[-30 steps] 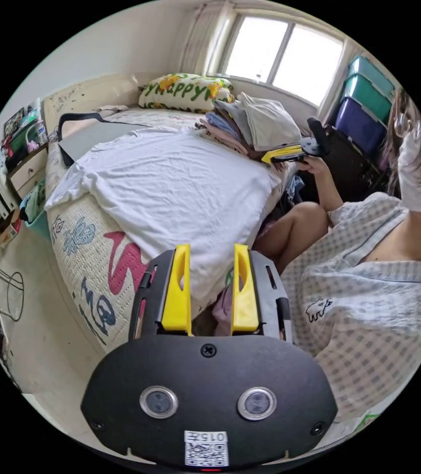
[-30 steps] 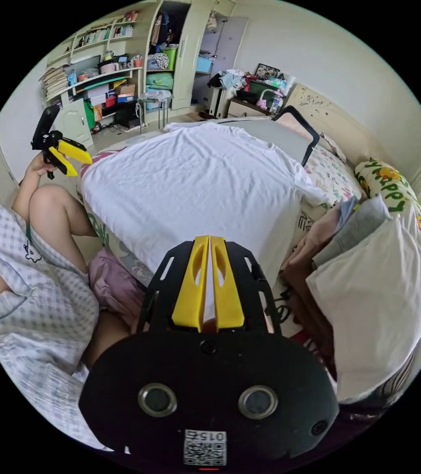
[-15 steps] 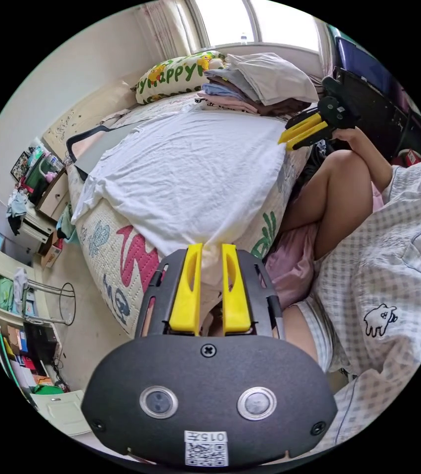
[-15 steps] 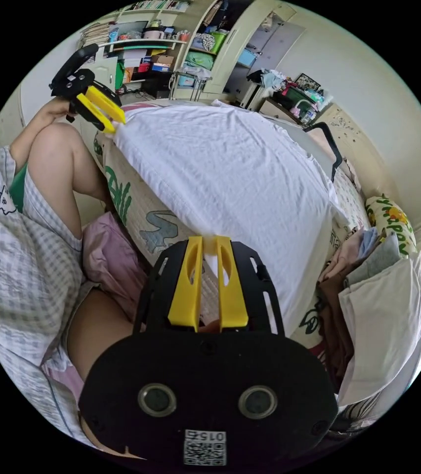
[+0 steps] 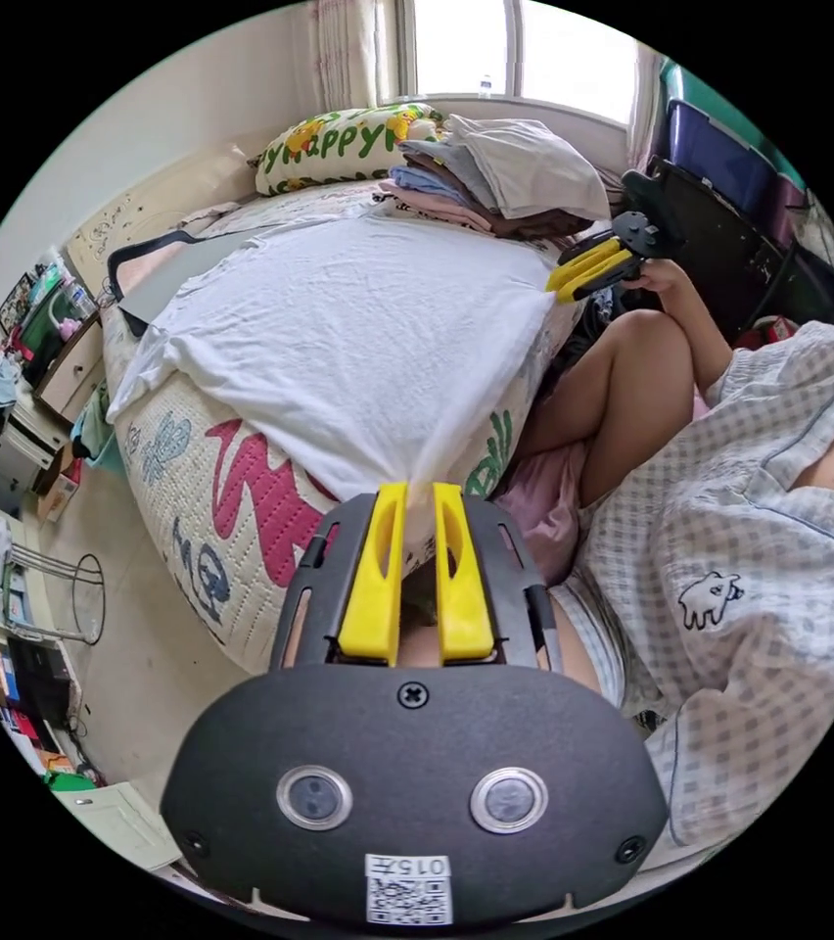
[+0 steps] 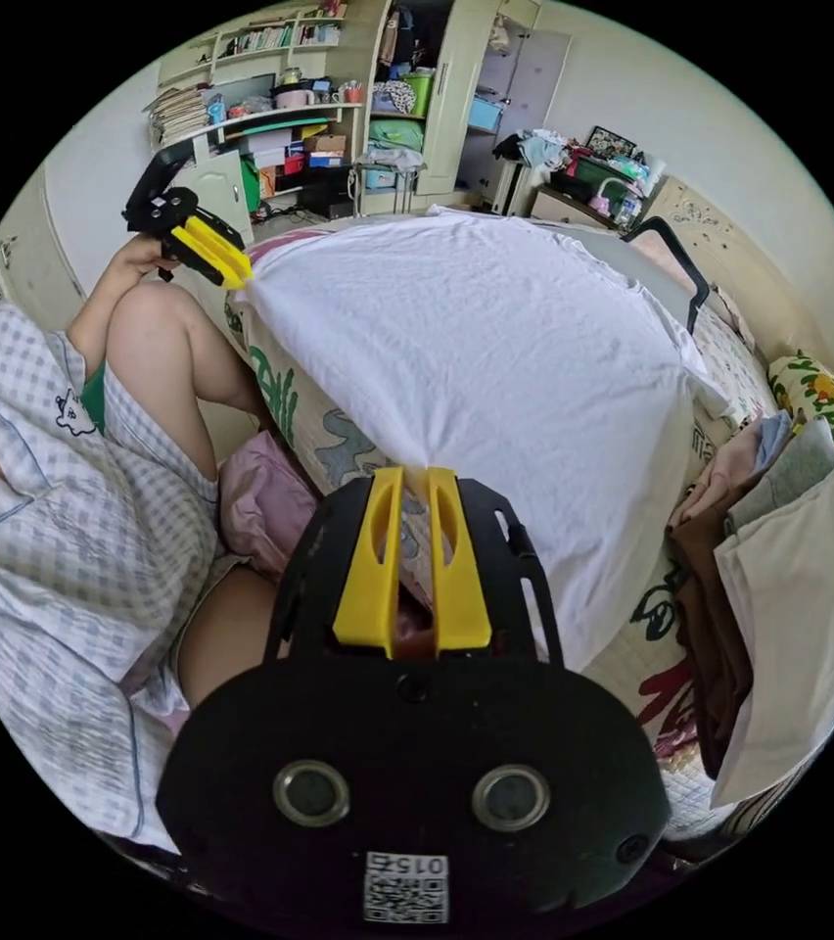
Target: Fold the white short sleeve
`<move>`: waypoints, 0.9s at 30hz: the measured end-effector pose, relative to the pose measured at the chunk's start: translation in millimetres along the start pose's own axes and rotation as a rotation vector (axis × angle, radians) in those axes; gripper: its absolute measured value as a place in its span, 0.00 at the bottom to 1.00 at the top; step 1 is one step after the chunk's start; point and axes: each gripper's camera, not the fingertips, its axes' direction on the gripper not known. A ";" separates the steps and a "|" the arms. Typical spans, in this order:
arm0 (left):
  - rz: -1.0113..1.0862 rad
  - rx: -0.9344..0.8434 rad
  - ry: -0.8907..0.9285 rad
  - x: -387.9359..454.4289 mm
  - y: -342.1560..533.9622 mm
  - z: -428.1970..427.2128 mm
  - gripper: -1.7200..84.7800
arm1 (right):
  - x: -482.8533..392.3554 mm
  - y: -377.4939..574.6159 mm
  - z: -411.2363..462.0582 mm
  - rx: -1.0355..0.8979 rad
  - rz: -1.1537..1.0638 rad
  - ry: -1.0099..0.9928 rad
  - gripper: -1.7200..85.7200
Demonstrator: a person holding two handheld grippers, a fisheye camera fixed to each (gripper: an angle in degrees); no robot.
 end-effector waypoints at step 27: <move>-0.275 0.079 0.133 -96.8 11.9 -46.1 0.02 | 134.7 79.9 -42.8 0.172 0.686 0.206 0.02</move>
